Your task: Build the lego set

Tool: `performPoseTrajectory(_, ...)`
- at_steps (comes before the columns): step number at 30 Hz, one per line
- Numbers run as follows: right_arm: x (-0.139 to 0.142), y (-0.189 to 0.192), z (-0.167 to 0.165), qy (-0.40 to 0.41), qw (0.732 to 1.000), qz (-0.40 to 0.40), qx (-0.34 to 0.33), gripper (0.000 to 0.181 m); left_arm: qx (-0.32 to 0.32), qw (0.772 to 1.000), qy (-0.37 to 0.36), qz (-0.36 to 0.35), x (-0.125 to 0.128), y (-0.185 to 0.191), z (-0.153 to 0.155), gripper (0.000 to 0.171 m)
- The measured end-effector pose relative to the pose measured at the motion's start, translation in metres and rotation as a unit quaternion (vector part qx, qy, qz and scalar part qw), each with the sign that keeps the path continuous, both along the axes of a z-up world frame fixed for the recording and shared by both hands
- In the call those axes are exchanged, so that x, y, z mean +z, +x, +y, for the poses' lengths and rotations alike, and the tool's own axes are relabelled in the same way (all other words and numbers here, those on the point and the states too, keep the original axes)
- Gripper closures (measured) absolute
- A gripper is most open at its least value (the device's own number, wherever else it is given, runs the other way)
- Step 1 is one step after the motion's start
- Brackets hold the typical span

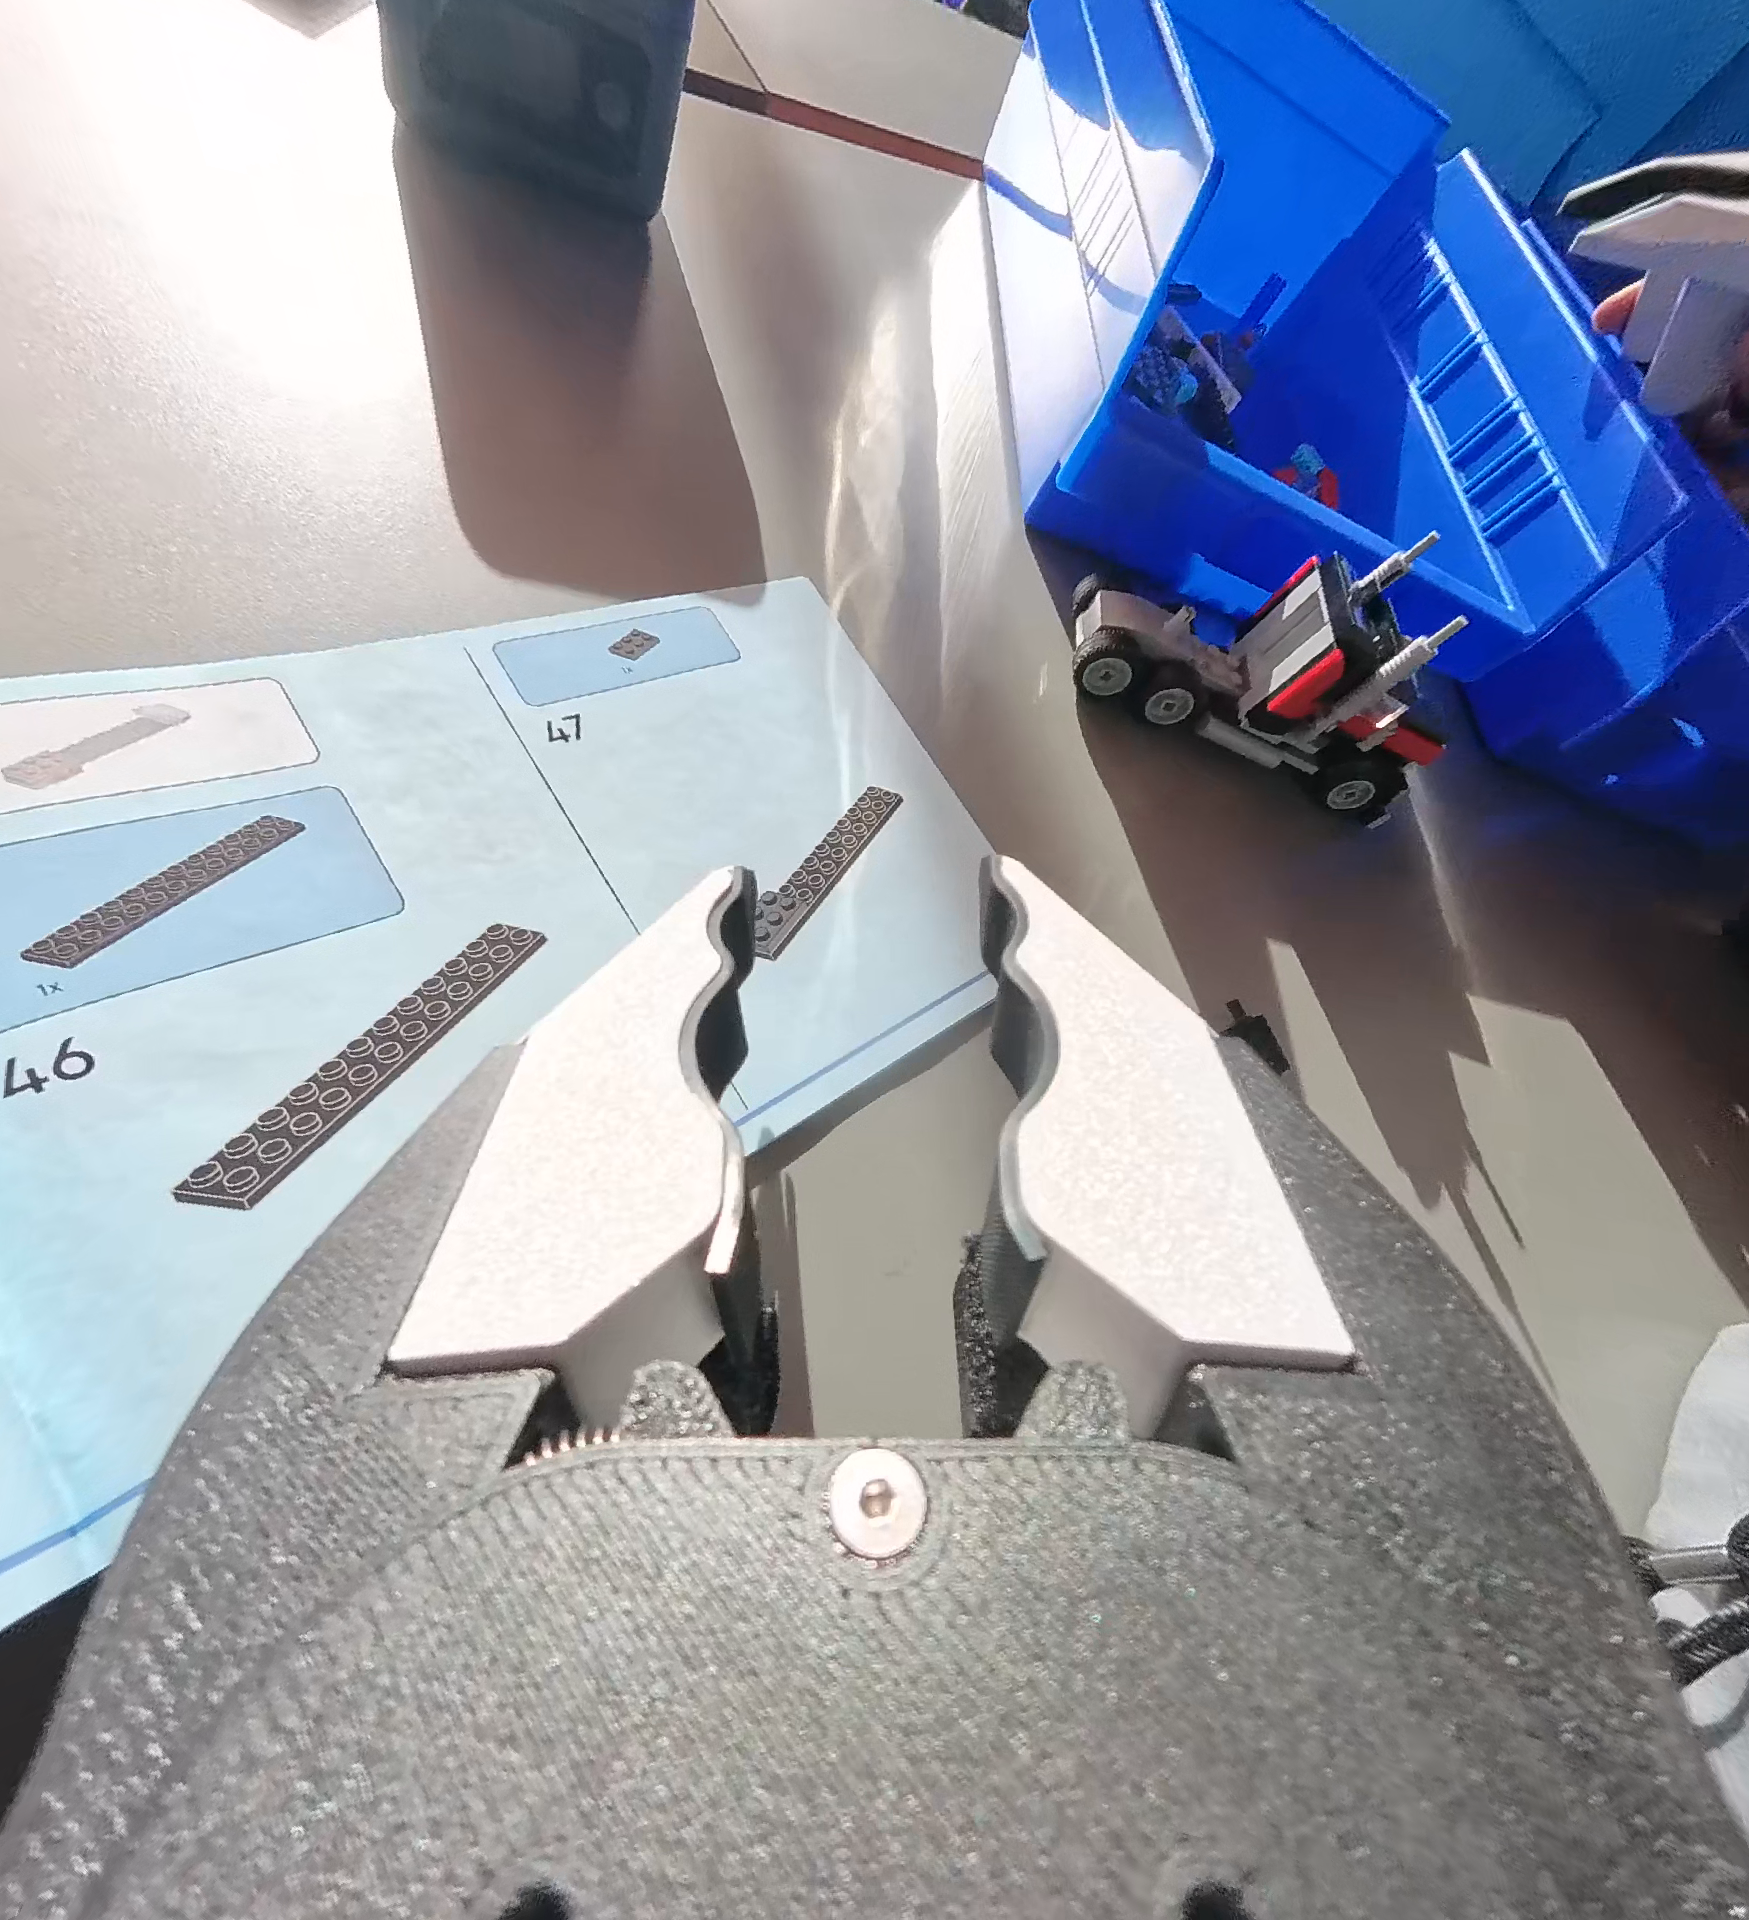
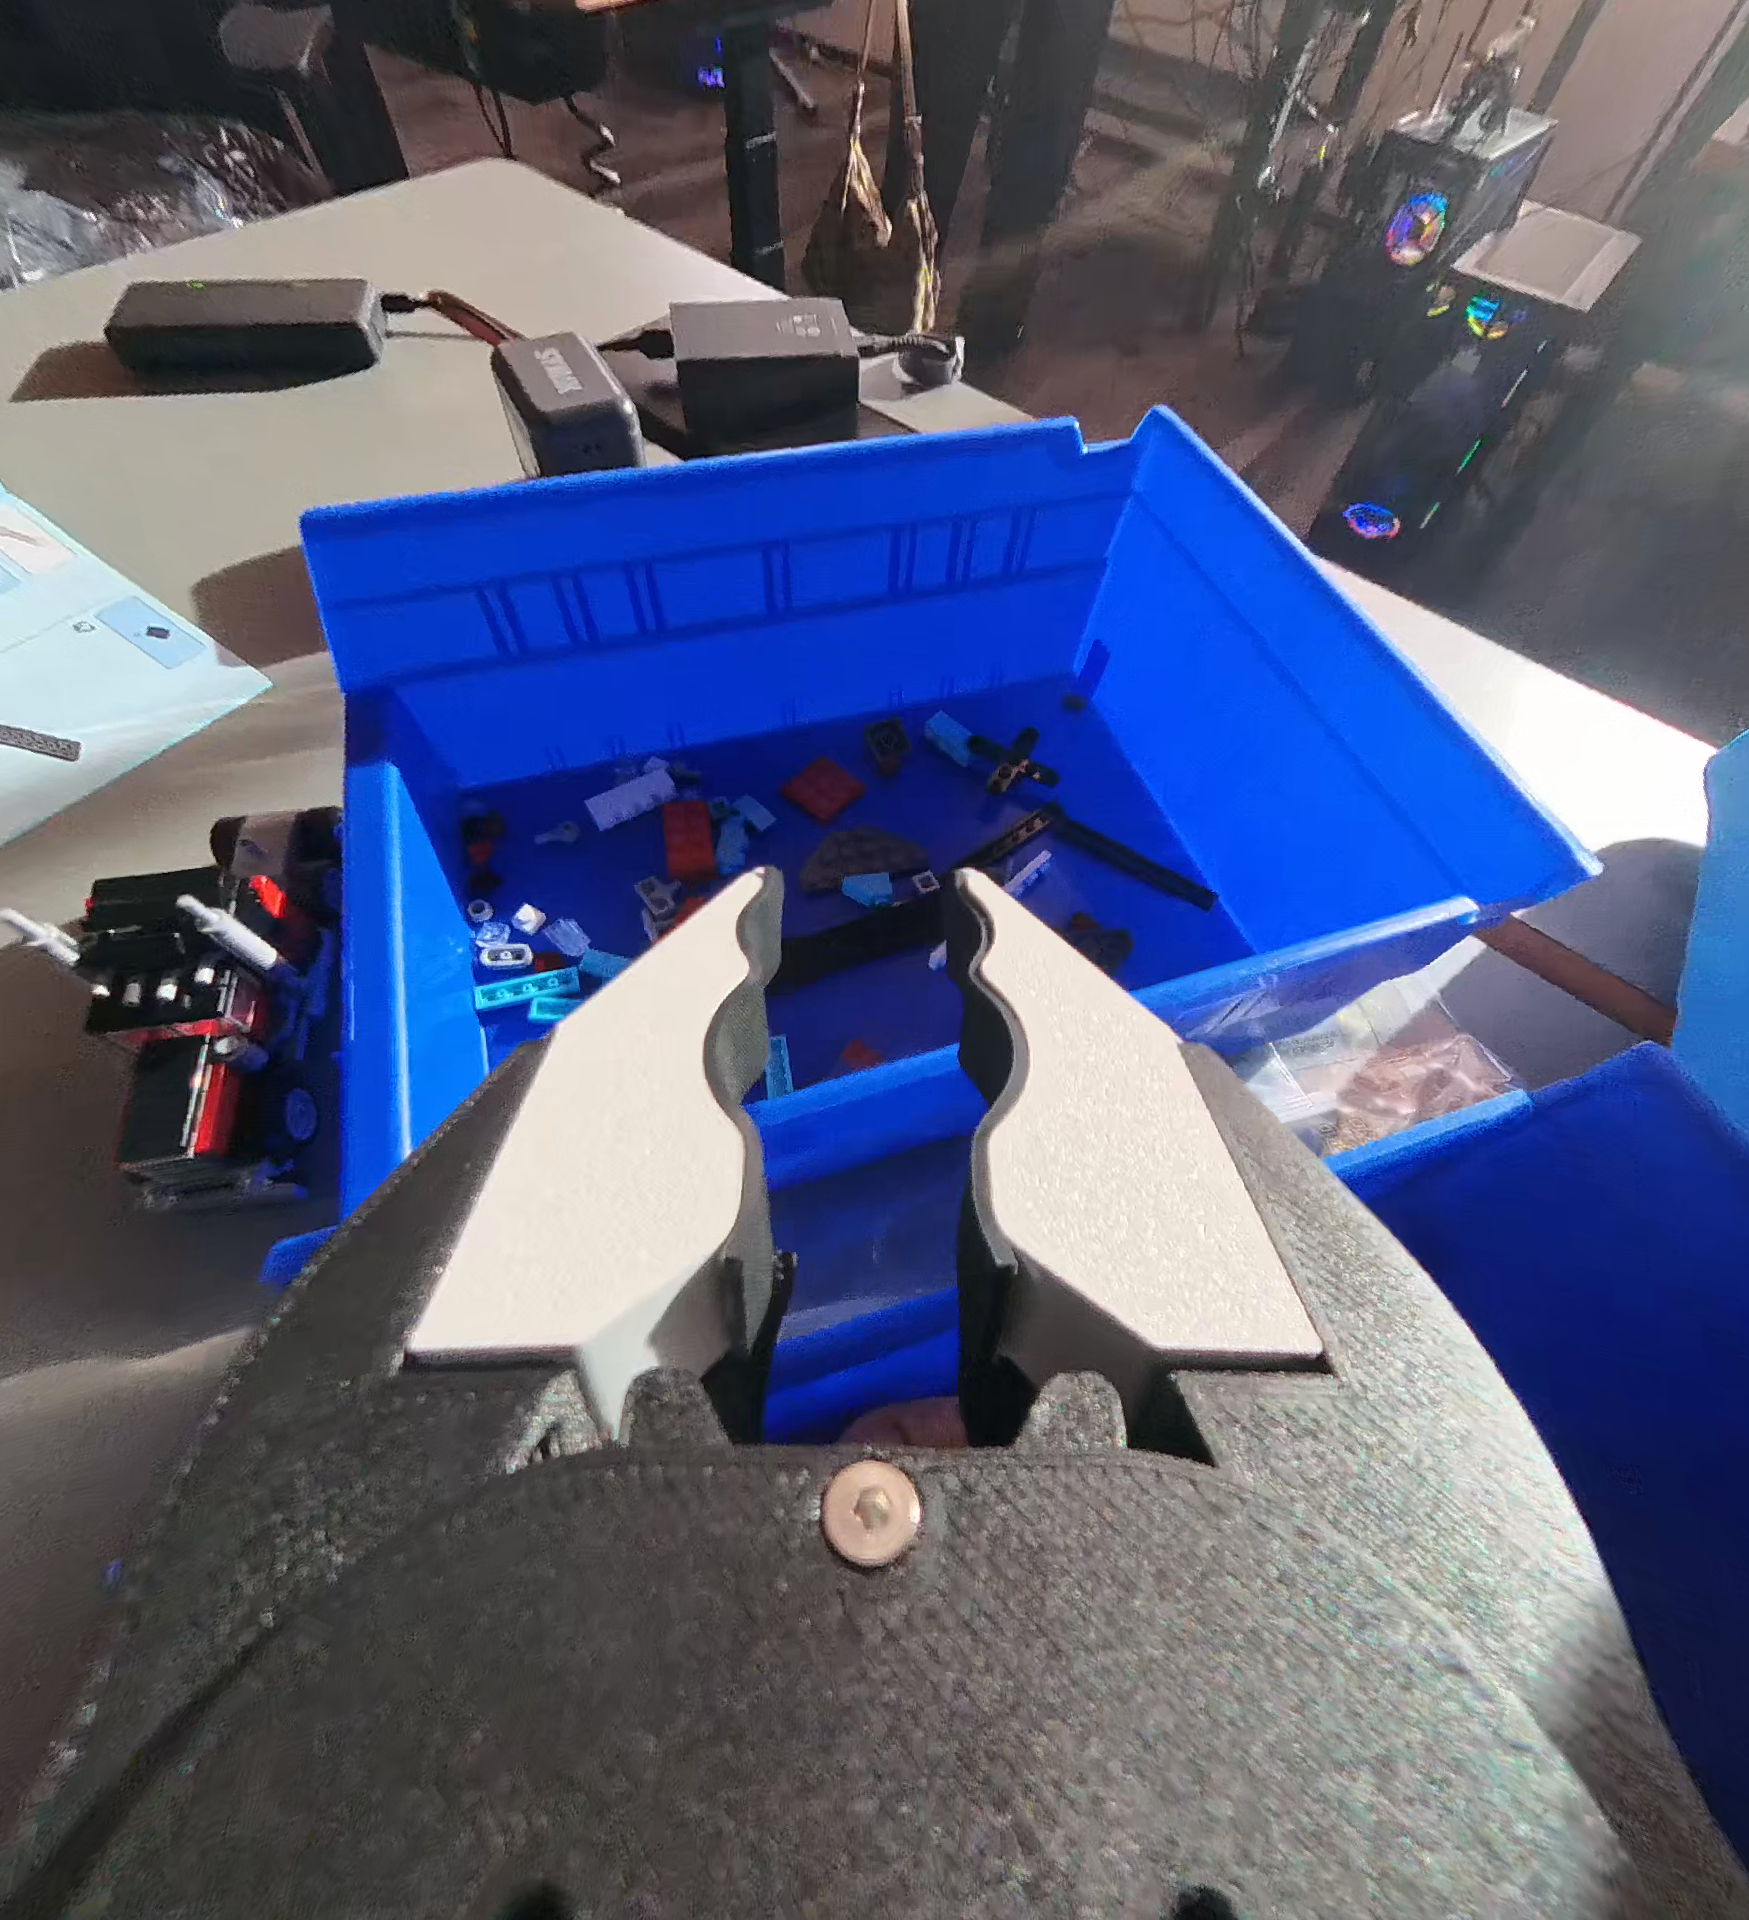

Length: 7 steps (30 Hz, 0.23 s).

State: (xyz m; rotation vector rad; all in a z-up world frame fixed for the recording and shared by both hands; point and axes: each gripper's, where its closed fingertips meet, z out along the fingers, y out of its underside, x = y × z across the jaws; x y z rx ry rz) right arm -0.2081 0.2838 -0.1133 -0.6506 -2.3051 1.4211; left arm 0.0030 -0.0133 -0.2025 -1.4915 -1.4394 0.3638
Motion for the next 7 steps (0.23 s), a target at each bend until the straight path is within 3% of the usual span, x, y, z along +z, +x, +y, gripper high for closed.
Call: performPoseTrajectory(7,0.0021,0.0007,-0.0007,-0.007,0.999,0.036,-0.003,0.146,-0.006,1.000,-0.023,-0.017,-0.0065,-0.0008,0.0031,0.127)
